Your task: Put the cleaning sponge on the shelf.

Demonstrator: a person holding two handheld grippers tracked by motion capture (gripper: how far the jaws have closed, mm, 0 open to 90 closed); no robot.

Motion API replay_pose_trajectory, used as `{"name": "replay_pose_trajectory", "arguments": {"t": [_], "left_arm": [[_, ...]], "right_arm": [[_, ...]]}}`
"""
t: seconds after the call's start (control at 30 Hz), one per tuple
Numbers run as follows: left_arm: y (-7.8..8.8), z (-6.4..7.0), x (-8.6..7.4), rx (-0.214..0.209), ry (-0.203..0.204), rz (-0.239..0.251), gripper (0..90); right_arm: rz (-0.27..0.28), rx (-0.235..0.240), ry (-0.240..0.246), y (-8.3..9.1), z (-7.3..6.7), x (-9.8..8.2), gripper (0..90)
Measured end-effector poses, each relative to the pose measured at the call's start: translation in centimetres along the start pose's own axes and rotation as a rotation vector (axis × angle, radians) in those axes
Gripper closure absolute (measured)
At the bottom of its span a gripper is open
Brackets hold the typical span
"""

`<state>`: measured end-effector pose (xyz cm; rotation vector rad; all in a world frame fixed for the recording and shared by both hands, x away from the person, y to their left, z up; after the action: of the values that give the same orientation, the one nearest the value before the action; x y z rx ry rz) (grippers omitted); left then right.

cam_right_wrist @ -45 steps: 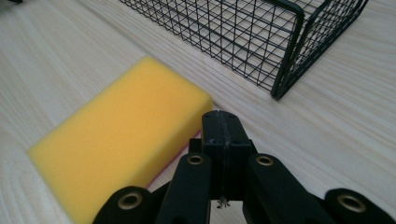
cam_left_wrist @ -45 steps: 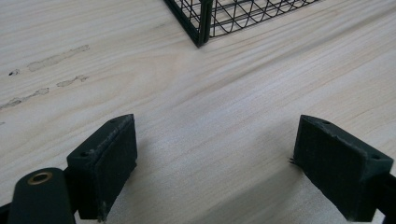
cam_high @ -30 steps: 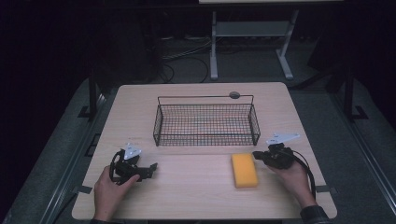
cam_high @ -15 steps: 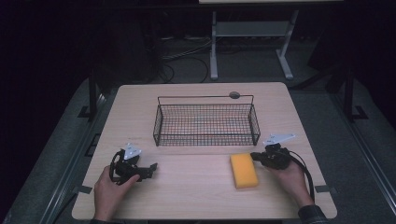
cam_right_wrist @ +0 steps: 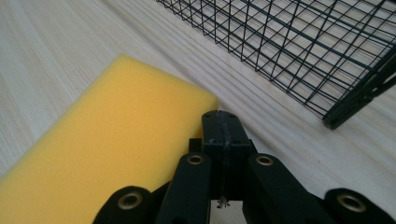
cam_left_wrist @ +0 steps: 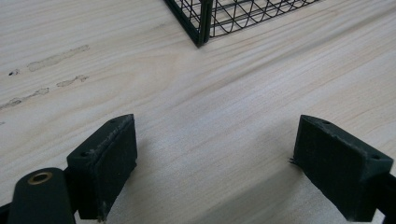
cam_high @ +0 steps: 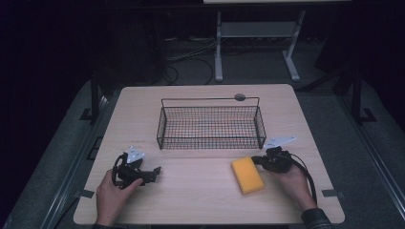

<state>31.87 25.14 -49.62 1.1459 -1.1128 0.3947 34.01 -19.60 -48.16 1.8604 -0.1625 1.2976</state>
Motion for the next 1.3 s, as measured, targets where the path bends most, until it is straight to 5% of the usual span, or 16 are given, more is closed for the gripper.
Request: {"name": "replay_pose_trajectory", "arguments": {"t": [0.83,1.07,1.3], "left_arm": [[0.0,0.0,0.0,0.000,0.000,0.000,12.6],[0.0,0.0,0.0,0.000,0.000,0.000,12.7],[0.0,0.0,0.0,0.000,0.000,0.000,12.6]], "right_arm": [[-0.011,0.062,0.038,-0.9,-1.8,0.6,89.9],[-0.003,0.049,0.021,-0.4,-1.6,0.8,89.6],[-0.014,0.031,-0.038,0.8,-1.7,1.1,74.2]]}}
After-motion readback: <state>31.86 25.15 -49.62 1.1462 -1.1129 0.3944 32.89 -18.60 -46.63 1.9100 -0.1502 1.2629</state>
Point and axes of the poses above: each handheld gripper's, and its own axes: y roughly backward along the jaws, x roughly out of its top, z roughly to its right, the point moved 3 cm from there along -y, roughly forward along the jaws, and after that the axes turned 12 degrees about z, right-handed, at the moved point
